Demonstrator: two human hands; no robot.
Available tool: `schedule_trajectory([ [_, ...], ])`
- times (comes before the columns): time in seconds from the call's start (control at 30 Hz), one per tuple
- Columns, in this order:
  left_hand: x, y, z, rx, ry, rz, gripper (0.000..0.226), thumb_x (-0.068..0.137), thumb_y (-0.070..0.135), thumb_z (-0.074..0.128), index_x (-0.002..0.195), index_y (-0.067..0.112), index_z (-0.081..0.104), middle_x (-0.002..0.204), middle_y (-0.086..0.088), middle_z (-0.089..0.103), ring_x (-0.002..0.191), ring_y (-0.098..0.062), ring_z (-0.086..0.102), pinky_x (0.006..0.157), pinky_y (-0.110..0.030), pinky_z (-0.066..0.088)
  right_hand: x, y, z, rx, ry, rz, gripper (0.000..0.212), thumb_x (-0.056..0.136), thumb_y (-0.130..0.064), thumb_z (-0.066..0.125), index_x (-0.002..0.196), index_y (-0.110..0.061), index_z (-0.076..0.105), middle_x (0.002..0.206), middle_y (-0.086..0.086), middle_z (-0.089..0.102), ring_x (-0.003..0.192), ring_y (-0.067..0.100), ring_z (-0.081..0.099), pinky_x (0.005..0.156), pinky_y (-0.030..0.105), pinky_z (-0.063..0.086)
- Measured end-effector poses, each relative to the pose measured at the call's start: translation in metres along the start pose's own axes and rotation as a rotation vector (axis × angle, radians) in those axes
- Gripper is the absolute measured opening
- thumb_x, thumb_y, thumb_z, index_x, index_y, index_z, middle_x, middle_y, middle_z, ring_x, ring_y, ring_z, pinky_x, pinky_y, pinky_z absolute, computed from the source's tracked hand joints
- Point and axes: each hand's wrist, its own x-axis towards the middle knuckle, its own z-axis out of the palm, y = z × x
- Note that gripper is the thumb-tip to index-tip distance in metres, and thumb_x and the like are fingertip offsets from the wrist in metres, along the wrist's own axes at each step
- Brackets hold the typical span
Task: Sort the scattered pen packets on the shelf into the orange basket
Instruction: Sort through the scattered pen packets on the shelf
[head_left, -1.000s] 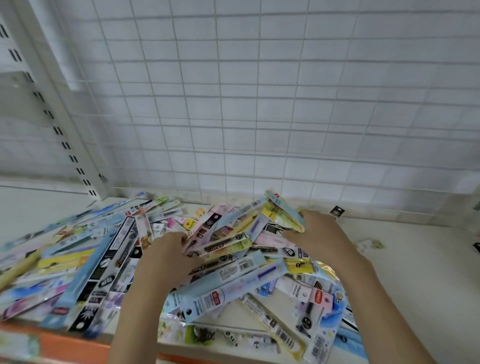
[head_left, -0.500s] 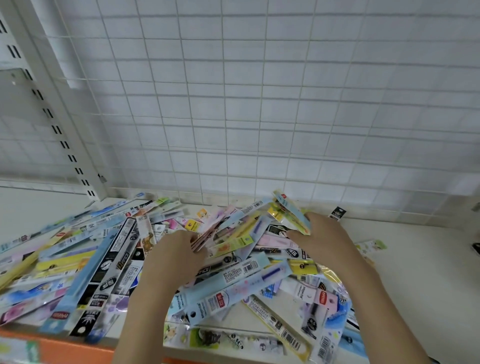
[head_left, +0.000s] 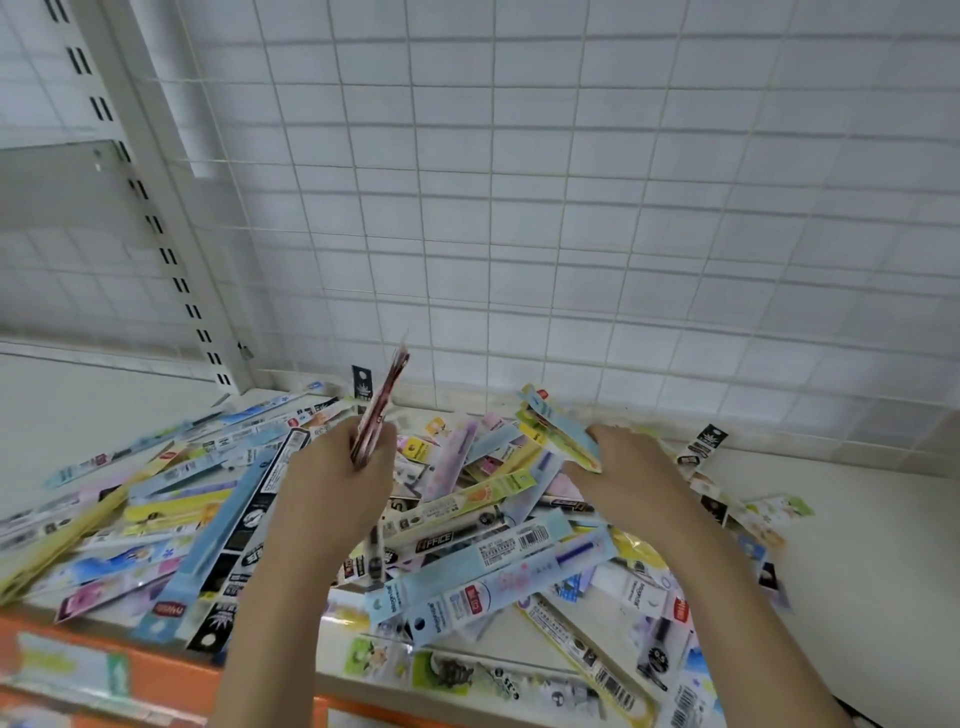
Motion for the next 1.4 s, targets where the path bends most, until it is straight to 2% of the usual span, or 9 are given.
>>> schedule_trajectory([
  [0.13, 0.003, -0.019, -0.009, 0.132, -0.011, 0.072, 0.02, 0.089, 0.019, 0.059, 0.106, 0.012, 0.051, 0.07, 0.005, 0.052, 0.064, -0.015, 0.049, 0.052, -0.023, 0.034, 0.008, -0.018, 0.014, -0.021, -0.031, -0.042, 0.014, 0.091, -0.031, 0.052, 0.086, -0.018, 0.054, 0.069, -0.003, 0.053, 0.063, 0.02, 0.055, 0.051, 0.028, 0.038],
  [0.33, 0.008, -0.033, -0.012, 0.089, -0.107, 0.116, 0.053, 0.096, 0.013, 0.045, 0.142, 0.028, 0.025, 0.097, -0.008, 0.068, 0.077, -0.027, 0.066, 0.07, -0.043, 0.055, 0.007, -0.024, 0.017, 0.019, -0.055, -0.005, 0.019, 0.093, -0.029, 0.051, 0.102, -0.015, 0.06, 0.083, 0.005, 0.066, 0.069, 0.023, 0.064, 0.057, 0.031, 0.047],
  [0.5, 0.011, -0.023, 0.0, 0.173, -0.201, 0.136, 0.016, 0.09, 0.026, 0.057, 0.103, 0.017, 0.057, 0.07, 0.004, 0.057, 0.058, -0.011, 0.054, 0.05, -0.02, 0.037, -0.002, -0.015, 0.011, 0.055, -0.027, 0.053, 0.022, 0.093, -0.029, 0.051, 0.111, -0.018, 0.058, 0.08, 0.002, 0.063, 0.07, 0.022, 0.061, 0.061, 0.031, 0.047],
  [0.6, 0.012, -0.014, 0.013, 0.26, -0.286, 0.169, 0.027, 0.082, 0.039, 0.066, 0.088, 0.017, 0.052, 0.072, 0.005, 0.054, 0.063, -0.012, 0.05, 0.051, -0.019, 0.033, -0.009, -0.007, 0.007, 0.058, -0.007, 0.091, 0.026, 0.092, -0.028, 0.053, 0.115, -0.018, 0.057, 0.075, -0.004, 0.059, 0.064, 0.014, 0.057, 0.054, 0.026, 0.043],
  [0.77, 0.014, -0.011, 0.042, 0.334, -0.345, 0.2, 0.023, 0.085, 0.032, 0.06, 0.078, 0.016, 0.045, 0.071, 0.003, 0.048, 0.068, -0.02, 0.049, 0.053, -0.027, 0.033, -0.023, 0.004, 0.002, 0.041, -0.011, 0.176, 0.032, 0.085, -0.041, 0.062, 0.105, -0.016, 0.059, 0.091, 0.002, 0.065, 0.084, 0.022, 0.063, 0.074, 0.034, 0.051],
  [1.0, 0.017, -0.01, 0.036, 0.367, -0.235, 0.253, 0.004, 0.091, 0.017, 0.05, 0.09, 0.014, 0.05, 0.074, 0.0, 0.053, 0.074, -0.022, 0.049, 0.061, -0.028, 0.037, -0.03, 0.004, 0.0, 0.063, -0.005, 0.146, 0.035, 0.087, -0.041, 0.06, 0.113, -0.016, 0.06, 0.104, 0.003, 0.067, 0.095, 0.023, 0.063, 0.082, 0.037, 0.052],
  [1.1, 0.017, -0.015, 0.023, 0.387, -0.163, 0.254, 0.028, 0.094, 0.016, 0.045, 0.067, 0.021, 0.039, 0.062, 0.006, 0.042, 0.064, -0.021, 0.045, 0.056, -0.027, 0.034, -0.03, 0.003, 0.001, 0.09, -0.088, 0.065, 0.032, 0.081, -0.046, 0.065, 0.093, -0.016, 0.061, 0.082, 0.001, 0.064, 0.075, 0.021, 0.063, 0.066, 0.034, 0.048],
  [1.23, 0.019, -0.028, 0.005, 0.363, -0.096, 0.236, 0.023, 0.095, 0.021, 0.044, 0.072, 0.017, 0.042, 0.064, -0.002, 0.048, 0.068, -0.024, 0.046, 0.055, -0.029, 0.034, -0.034, -0.005, 0.0, 0.097, -0.288, -0.068, 0.028, 0.076, -0.037, 0.074, 0.071, -0.02, 0.051, 0.066, -0.005, 0.052, 0.059, 0.015, 0.05, 0.057, 0.03, 0.036],
  [1.4, 0.017, -0.036, -0.009, 0.309, -0.021, 0.17, 0.013, 0.094, 0.018, 0.047, 0.085, 0.01, 0.05, 0.075, -0.011, 0.061, 0.08, -0.03, 0.051, 0.061, -0.034, 0.041, -0.036, -0.024, 0.011, 0.008, -0.409, -0.226, 0.044, 0.07, -0.038, 0.077, 0.108, -0.027, 0.057, 0.097, -0.008, 0.065, 0.087, 0.015, 0.062, 0.077, 0.035, 0.052],
])
